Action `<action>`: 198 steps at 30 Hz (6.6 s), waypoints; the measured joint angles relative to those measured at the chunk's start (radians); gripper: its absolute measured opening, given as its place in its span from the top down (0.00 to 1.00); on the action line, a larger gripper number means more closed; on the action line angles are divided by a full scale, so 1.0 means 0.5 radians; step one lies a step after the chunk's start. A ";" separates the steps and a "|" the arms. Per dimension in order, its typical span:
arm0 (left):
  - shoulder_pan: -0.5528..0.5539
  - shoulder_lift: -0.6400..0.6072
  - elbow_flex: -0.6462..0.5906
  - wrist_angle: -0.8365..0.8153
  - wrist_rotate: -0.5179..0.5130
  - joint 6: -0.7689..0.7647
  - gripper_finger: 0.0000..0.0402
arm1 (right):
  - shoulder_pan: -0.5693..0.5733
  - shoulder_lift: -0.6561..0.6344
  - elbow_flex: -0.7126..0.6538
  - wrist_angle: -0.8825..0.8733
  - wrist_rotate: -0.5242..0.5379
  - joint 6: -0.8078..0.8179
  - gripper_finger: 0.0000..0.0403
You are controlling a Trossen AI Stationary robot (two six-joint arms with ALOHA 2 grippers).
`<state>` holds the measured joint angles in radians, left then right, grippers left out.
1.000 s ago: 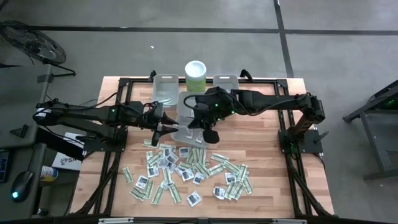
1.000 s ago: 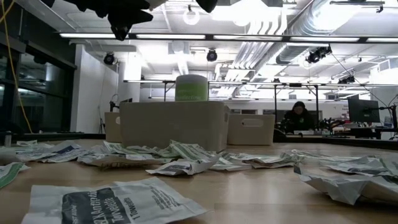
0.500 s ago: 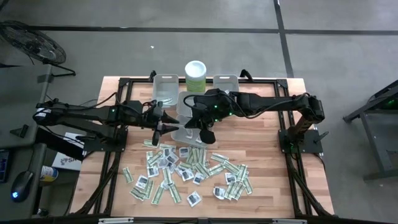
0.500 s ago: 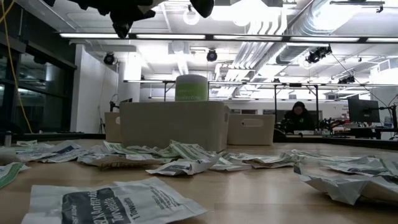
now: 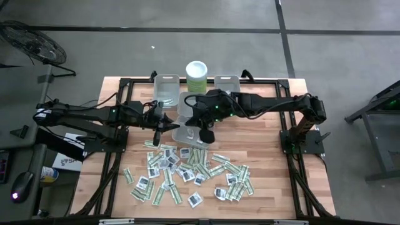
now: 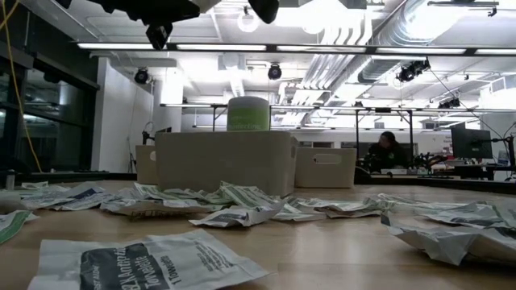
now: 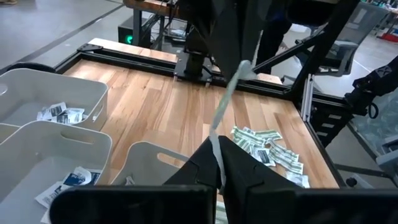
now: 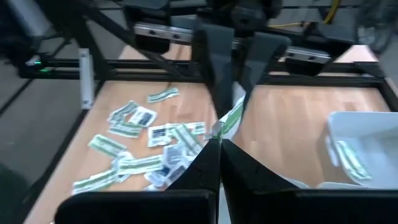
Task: Pick & Place First Aid Supplies
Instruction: Put the bandage pack into the left bin
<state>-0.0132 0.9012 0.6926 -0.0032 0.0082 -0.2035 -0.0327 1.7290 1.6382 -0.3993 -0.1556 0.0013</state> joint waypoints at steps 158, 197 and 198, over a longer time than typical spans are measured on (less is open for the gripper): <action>-0.017 0.144 0.279 -1.196 -0.720 -0.973 0.71 | 0.873 -0.325 -1.965 0.615 0.238 1.472 0.68; -0.016 0.144 0.279 -1.195 -0.671 -0.964 0.71 | 0.732 -0.333 -1.613 0.250 0.158 1.383 1.00; -0.016 0.144 0.279 -1.195 -0.670 -0.964 0.71 | 0.722 -0.333 -1.578 0.200 0.159 1.349 1.00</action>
<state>-0.0212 0.9733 0.8322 -0.6006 -0.3268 -0.6857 0.3285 1.5623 0.8493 -0.2994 -0.0762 0.6760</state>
